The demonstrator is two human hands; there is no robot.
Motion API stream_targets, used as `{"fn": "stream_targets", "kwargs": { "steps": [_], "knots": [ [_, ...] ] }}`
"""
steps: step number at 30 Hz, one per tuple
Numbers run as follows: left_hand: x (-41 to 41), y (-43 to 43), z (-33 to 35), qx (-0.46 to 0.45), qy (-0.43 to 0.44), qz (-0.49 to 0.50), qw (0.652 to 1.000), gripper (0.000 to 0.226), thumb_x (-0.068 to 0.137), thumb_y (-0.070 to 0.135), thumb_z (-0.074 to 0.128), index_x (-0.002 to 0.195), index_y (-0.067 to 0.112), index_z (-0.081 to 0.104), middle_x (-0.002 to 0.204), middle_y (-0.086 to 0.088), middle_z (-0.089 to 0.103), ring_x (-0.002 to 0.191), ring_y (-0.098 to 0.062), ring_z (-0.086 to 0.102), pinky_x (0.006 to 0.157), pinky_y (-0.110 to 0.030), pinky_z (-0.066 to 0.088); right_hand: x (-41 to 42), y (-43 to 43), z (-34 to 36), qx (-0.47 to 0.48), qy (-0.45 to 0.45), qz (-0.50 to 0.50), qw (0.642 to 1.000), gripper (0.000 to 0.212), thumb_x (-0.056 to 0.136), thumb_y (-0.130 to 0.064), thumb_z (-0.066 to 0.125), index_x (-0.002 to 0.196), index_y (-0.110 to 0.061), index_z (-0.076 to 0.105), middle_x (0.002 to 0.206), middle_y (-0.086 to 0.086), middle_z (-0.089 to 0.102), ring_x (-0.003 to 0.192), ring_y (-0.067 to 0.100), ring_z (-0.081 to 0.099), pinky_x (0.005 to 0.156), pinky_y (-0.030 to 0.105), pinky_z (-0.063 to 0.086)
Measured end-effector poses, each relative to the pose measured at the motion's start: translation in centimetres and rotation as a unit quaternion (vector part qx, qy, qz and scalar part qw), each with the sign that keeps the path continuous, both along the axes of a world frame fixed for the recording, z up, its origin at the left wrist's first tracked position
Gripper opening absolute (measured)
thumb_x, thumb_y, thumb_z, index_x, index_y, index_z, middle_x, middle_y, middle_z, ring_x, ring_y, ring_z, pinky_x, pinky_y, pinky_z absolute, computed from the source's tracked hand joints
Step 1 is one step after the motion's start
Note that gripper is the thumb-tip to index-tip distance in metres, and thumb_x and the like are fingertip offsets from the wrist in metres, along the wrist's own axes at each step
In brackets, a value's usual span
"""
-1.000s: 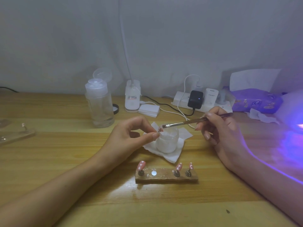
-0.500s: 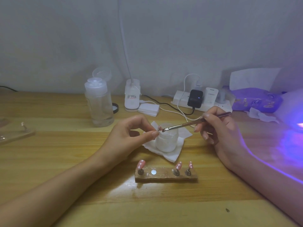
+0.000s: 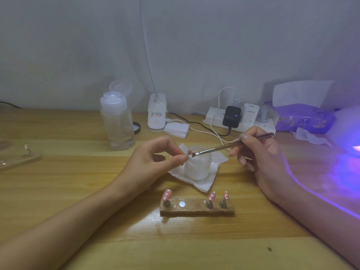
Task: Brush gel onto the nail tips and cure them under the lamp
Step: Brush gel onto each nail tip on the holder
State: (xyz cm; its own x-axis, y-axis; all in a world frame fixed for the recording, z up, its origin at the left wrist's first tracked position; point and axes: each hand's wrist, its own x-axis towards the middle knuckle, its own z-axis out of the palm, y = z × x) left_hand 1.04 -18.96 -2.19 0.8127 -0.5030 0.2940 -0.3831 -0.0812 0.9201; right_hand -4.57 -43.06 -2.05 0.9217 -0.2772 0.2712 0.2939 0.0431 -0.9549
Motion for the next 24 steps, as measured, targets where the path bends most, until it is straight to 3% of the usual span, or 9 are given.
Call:
{"fn": "stream_targets", "kwargs": {
  "steps": [4, 9, 10, 14, 18, 20, 24],
  "knots": [
    [0.00, -0.06, -0.01, 0.005, -0.010, -0.003, 1.000, 0.016, 0.077, 0.031, 0.073, 0.078, 0.016, 0.068, 0.089, -0.004, 0.073, 0.073, -0.007, 0.065, 0.063, -0.019, 0.050, -0.04, 0.02, 0.22, 0.022, -0.014, 0.007, 1.000, 0.028, 0.096, -0.022, 0.056, 0.068, -0.028, 0.055, 0.067, 0.008, 0.069, 0.045, 0.011, 0.049, 0.039, 0.016, 0.033],
    [0.05, 0.10, -0.13, -0.005, -0.015, 0.002, 1.000, 0.014, 0.079, 0.032, 0.074, 0.079, 0.019, 0.070, 0.090, -0.002, 0.072, 0.074, -0.038, 0.065, 0.067, -0.047, 0.053, 0.05, 0.00, 0.16, 0.006, -0.001, -0.005, 1.000, 0.025, 0.100, -0.016, 0.052, 0.074, -0.018, 0.050, 0.065, 0.011, 0.068, 0.043, 0.011, 0.046, 0.037, 0.014, 0.030],
    [0.09, 0.17, -0.15, -0.005, -0.017, -0.001, 1.000, 0.013, 0.080, 0.032, 0.074, 0.079, 0.020, 0.070, 0.090, -0.001, 0.072, 0.068, -0.039, 0.061, 0.062, -0.046, 0.051, 0.08, -0.06, 0.15, 0.014, -0.003, -0.011, 1.000, 0.026, 0.100, -0.015, 0.051, 0.074, -0.018, 0.049, 0.064, 0.010, 0.068, 0.042, 0.010, 0.046, 0.036, 0.014, 0.029],
    [0.37, 0.30, -0.42, -0.006, -0.032, -0.008, 0.999, 0.011, 0.084, 0.027, 0.077, 0.078, 0.022, 0.069, 0.082, 0.009, 0.069, 0.053, -0.012, 0.045, 0.052, -0.017, 0.037, -0.02, 0.17, 0.21, 0.013, -0.013, 0.015, 1.000, 0.018, 0.089, -0.029, 0.057, 0.076, -0.020, 0.050, 0.067, 0.009, 0.070, 0.044, 0.010, 0.049, 0.038, 0.015, 0.032],
    [0.54, 0.29, -0.65, -0.004, -0.046, 0.002, 0.999, 0.009, 0.085, 0.021, 0.076, 0.079, 0.022, 0.070, 0.082, 0.009, 0.068, 0.052, -0.011, 0.040, 0.050, -0.016, 0.034, 0.13, -0.07, 0.05, 0.017, 0.001, -0.013, 1.000, 0.021, 0.097, -0.021, 0.054, 0.077, -0.019, 0.048, 0.064, 0.007, 0.069, 0.044, 0.009, 0.047, 0.038, 0.015, 0.031],
    [0.53, 0.25, -0.65, 0.005, -0.073, 0.006, 0.997, 0.009, 0.087, 0.019, 0.075, 0.081, 0.023, 0.071, 0.082, 0.012, 0.069, 0.050, -0.009, 0.039, 0.051, -0.016, 0.034, 0.07, -0.06, 0.14, 0.027, -0.008, 0.004, 1.000, 0.020, 0.094, -0.027, 0.056, 0.076, -0.021, 0.050, 0.067, 0.008, 0.069, 0.046, 0.010, 0.049, 0.039, 0.015, 0.032],
    [0.47, 0.09, -0.67, 0.019, -0.124, 0.021, 0.992, 0.009, 0.088, 0.015, 0.074, 0.082, 0.020, 0.070, 0.063, 0.027, 0.060, 0.044, -0.002, 0.035, 0.048, -0.007, 0.030, 0.11, 0.05, -0.03, 0.014, -0.002, 0.017, 1.000, 0.018, 0.086, -0.033, 0.060, 0.075, -0.022, 0.051, 0.068, 0.010, 0.070, 0.046, 0.011, 0.050, 0.038, 0.015, 0.033]
  ]
}}
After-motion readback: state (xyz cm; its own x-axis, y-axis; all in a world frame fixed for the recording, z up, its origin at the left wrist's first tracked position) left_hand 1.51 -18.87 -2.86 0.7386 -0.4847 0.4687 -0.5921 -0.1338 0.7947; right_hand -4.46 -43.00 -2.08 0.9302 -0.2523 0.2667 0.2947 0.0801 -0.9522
